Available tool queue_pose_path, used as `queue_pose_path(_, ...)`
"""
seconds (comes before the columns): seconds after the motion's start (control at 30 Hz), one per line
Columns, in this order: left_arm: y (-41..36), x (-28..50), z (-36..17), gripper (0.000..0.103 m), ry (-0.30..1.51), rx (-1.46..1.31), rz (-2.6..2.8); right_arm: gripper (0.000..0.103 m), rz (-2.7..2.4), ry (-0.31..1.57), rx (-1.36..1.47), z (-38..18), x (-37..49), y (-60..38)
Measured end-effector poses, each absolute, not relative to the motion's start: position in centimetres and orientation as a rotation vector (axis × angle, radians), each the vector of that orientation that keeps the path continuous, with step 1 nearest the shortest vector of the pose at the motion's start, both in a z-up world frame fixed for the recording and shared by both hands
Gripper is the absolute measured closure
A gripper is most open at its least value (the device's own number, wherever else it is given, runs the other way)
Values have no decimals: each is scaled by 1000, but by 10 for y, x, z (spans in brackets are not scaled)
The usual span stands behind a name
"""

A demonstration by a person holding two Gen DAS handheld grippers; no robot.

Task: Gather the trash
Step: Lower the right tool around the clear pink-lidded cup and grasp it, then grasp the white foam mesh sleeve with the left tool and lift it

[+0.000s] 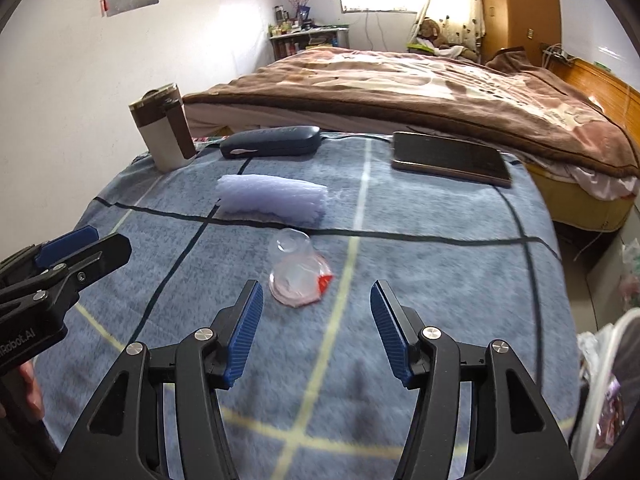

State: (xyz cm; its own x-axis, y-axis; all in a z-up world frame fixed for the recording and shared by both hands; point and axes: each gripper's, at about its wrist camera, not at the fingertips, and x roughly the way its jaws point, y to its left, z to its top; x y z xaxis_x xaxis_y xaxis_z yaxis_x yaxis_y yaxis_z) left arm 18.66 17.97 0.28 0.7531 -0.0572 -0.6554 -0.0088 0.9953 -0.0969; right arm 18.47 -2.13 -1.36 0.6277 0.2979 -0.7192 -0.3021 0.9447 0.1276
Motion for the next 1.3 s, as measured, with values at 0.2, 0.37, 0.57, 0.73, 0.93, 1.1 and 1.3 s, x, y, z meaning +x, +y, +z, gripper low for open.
queue_pose_path(0.2, 188, 210, 0, 39, 734, -97, -26, 45, 353, 850, -8, -23, 203, -9)
queue_pose_path(0.37, 185, 228, -5, 39, 745, -65, -53, 45, 344, 867, 17, -28, 212, -9)
queue_pose_path(0.57, 179, 256, -15, 36, 784, -43, -96, 69, 312, 857, 24, -31, 214, -16)
queue_pose_path(0.73, 171, 279, -21, 36, 798, -12, -133, 69, 287, 849, 65, -28, 213, -31)
queue_pose_path(0.93, 167, 301, -19, 35, 797, -15, -185, 69, 274, 841, 85, -24, 210, -46)
queue_pose_path(1.1, 157, 319, -24, 32, 816, 17, -263, 69, 277, 836, 94, -26, 211, -50)
queue_pose_path(1.3, 143, 317, -37, 32, 849, 106, -283, 69, 275, 831, 102, -26, 212, -56)
